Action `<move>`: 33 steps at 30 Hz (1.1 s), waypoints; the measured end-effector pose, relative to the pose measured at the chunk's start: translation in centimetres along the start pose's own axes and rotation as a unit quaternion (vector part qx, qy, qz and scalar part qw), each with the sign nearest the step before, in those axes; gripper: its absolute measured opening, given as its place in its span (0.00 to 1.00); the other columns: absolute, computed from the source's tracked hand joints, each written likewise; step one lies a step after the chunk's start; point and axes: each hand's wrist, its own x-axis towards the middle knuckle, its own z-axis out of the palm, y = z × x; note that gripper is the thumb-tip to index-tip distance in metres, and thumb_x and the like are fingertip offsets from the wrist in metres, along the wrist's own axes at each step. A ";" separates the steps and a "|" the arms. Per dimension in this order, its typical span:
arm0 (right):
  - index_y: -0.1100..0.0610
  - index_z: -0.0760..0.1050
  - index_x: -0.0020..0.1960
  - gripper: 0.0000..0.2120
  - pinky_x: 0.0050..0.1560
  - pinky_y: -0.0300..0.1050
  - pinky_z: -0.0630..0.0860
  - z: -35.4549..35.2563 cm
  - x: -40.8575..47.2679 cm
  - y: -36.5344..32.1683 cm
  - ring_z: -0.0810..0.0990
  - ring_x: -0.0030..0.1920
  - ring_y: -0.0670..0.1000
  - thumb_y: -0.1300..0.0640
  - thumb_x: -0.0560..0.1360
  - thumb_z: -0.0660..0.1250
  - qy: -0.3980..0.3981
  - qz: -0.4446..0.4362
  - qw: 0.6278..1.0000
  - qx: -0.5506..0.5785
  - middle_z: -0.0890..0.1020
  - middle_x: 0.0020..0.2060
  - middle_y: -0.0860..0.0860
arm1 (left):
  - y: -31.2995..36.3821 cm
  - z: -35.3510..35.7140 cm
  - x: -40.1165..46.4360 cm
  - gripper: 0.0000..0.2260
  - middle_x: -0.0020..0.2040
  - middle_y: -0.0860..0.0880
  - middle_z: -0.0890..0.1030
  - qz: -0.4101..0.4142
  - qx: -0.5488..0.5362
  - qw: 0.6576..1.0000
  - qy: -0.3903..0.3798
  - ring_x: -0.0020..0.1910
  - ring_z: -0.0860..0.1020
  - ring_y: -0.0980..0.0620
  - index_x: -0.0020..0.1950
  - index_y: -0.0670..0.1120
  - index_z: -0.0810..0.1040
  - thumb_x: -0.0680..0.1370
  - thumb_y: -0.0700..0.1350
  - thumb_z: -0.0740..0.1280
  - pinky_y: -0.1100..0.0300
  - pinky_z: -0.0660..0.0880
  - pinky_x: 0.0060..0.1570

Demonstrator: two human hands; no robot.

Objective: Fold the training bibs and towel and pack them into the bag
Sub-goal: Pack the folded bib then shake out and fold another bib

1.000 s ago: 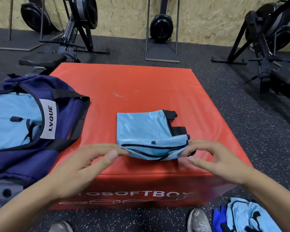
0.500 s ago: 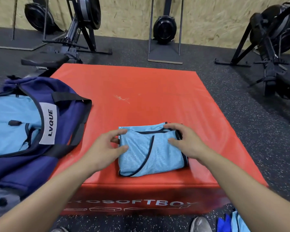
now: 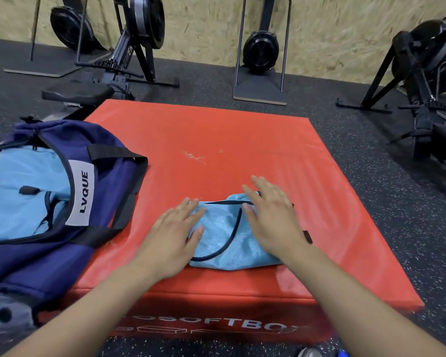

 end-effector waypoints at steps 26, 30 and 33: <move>0.57 0.44 0.82 0.37 0.78 0.46 0.35 5.4 -0.1 -7.1 0.39 0.80 0.47 0.41 0.77 0.31 -0.116 -0.020 0.993 -0.014 0.45 0.81 0.50 | -5.2 -3.8 -5.5 0.25 0.74 0.49 0.72 0.052 0.151 0.986 0.048 0.74 0.70 0.51 0.75 0.46 0.71 0.82 0.55 0.51 0.56 0.59 0.70; 0.56 0.43 0.82 0.37 0.78 0.45 0.35 5.6 0.3 -8.1 0.38 0.80 0.46 0.41 0.77 0.31 -0.117 -0.024 0.993 -0.003 0.44 0.81 0.49 | -5.1 -4.2 -5.7 0.25 0.75 0.49 0.71 0.052 0.142 0.987 0.049 0.74 0.69 0.52 0.75 0.46 0.71 0.83 0.55 0.50 0.57 0.58 0.71; 0.57 0.43 0.82 0.33 0.79 0.47 0.36 5.9 0.3 -8.8 0.39 0.80 0.47 0.43 0.82 0.36 -0.117 -0.027 0.993 -0.014 0.44 0.81 0.50 | -4.9 -4.4 -6.0 0.25 0.73 0.49 0.73 0.054 0.149 0.986 0.052 0.73 0.70 0.51 0.74 0.46 0.72 0.82 0.55 0.51 0.57 0.59 0.70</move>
